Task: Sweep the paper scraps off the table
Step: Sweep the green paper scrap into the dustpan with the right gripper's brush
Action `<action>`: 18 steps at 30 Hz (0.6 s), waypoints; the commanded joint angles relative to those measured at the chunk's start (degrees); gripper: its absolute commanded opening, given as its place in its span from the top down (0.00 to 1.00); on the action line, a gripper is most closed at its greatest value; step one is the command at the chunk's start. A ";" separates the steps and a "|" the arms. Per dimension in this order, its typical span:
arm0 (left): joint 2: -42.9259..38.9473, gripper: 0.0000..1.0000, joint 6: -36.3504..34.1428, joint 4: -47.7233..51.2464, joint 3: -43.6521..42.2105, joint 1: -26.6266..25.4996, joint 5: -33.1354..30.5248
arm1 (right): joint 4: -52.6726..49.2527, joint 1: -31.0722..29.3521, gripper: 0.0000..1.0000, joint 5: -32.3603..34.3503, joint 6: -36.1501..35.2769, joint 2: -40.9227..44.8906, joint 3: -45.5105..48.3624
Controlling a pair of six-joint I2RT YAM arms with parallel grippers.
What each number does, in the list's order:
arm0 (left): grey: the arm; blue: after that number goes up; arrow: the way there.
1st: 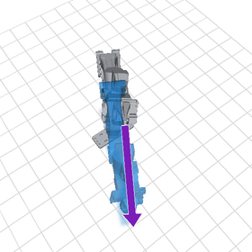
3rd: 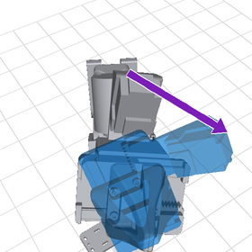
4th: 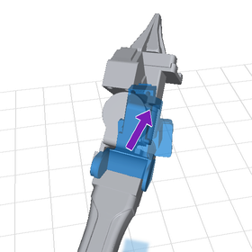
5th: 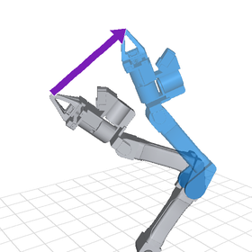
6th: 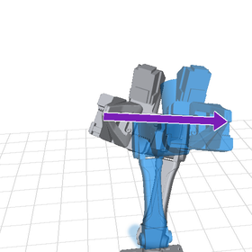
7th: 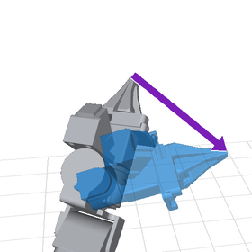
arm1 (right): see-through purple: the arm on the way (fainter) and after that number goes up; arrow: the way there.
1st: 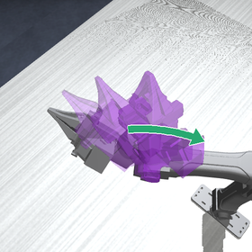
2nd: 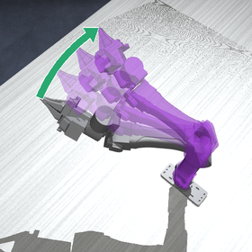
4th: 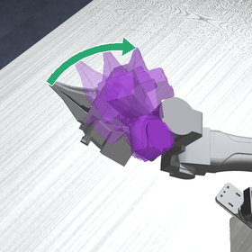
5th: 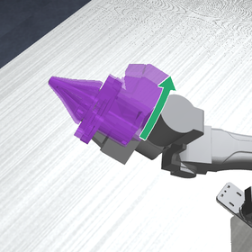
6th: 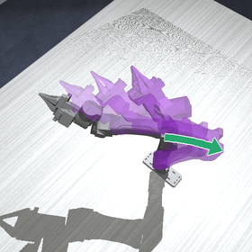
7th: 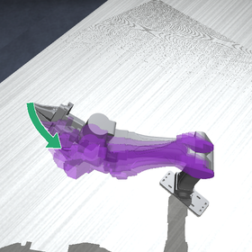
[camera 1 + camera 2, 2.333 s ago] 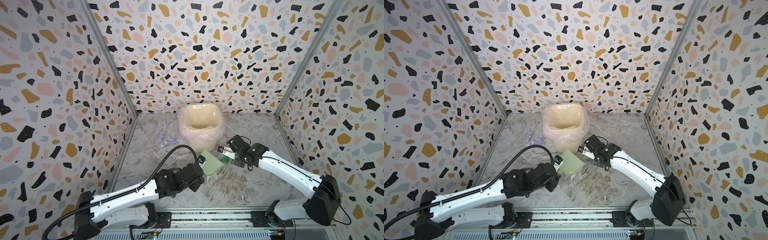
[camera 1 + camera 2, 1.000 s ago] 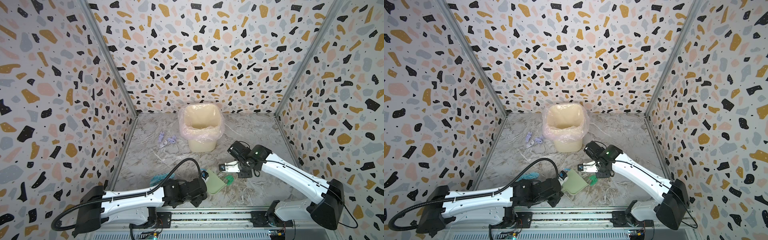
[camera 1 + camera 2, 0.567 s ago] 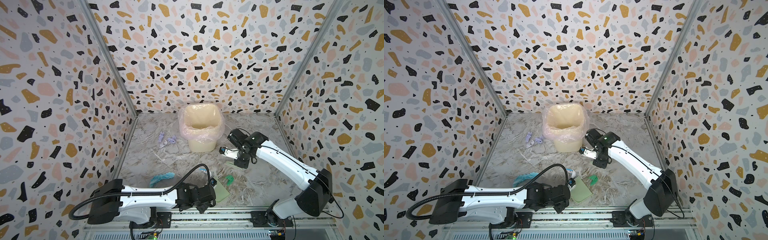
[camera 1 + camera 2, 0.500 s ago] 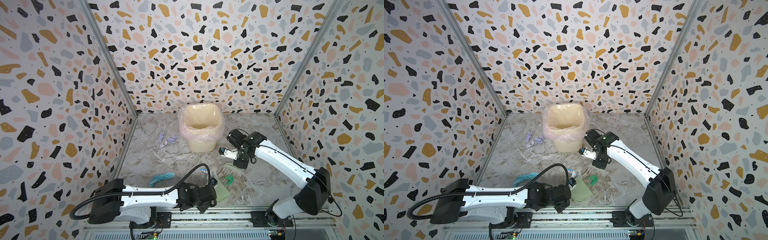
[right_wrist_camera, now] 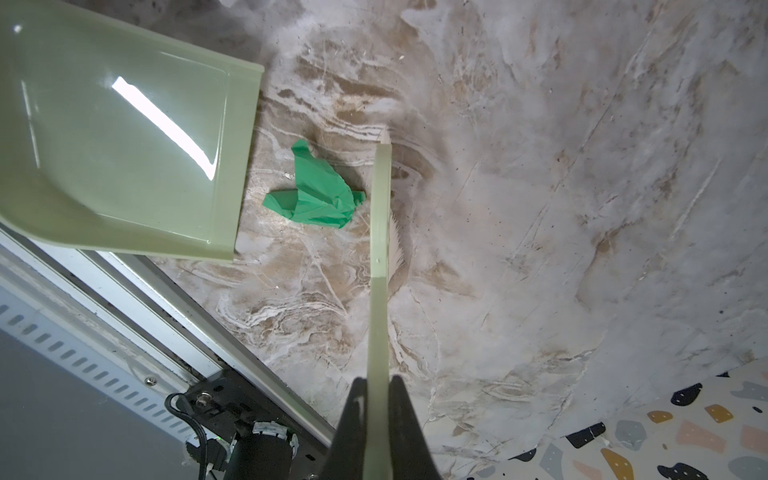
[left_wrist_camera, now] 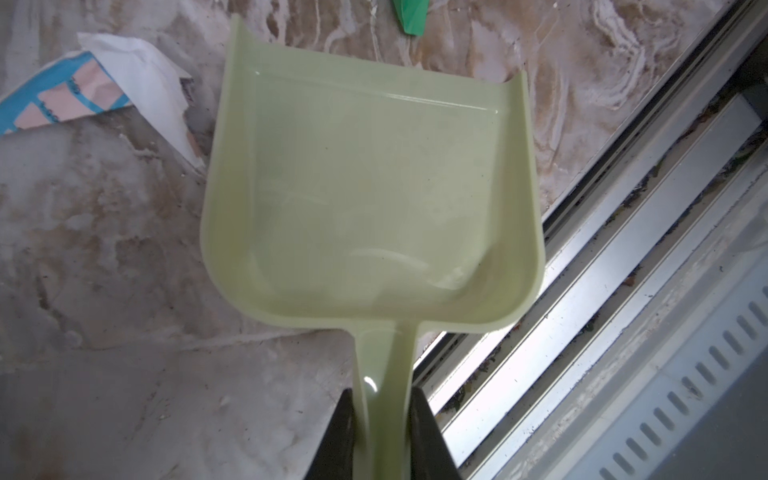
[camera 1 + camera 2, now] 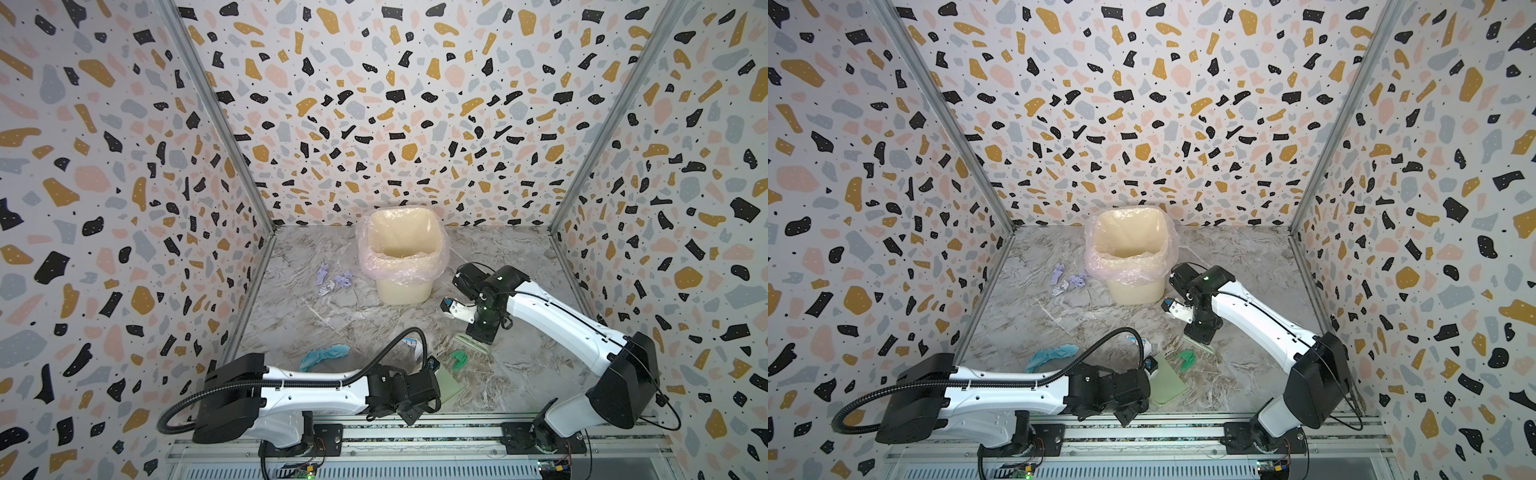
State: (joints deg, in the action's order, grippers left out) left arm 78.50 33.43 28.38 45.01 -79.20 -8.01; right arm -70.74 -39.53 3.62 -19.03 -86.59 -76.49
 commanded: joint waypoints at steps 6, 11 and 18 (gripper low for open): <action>2.13 1.00 -1.26 -0.11 2.62 -0.25 -1.28 | -1.46 0.28 1.00 -2.61 2.27 -0.24 1.14; 2.70 1.00 -1.17 -0.70 2.77 -0.25 -1.57 | -1.81 -0.09 1.00 -4.15 2.88 -0.45 0.72; 3.74 1.00 -1.08 -1.31 2.71 -0.19 -1.28 | -2.20 -1.77 1.00 -11.78 1.93 -0.84 -0.48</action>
State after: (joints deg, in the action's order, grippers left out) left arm 81.56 32.75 28.08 46.11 -79.20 -8.49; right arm -70.83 -40.29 -2.17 -17.02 -86.89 -76.29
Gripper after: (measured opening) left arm 0.198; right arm 0.101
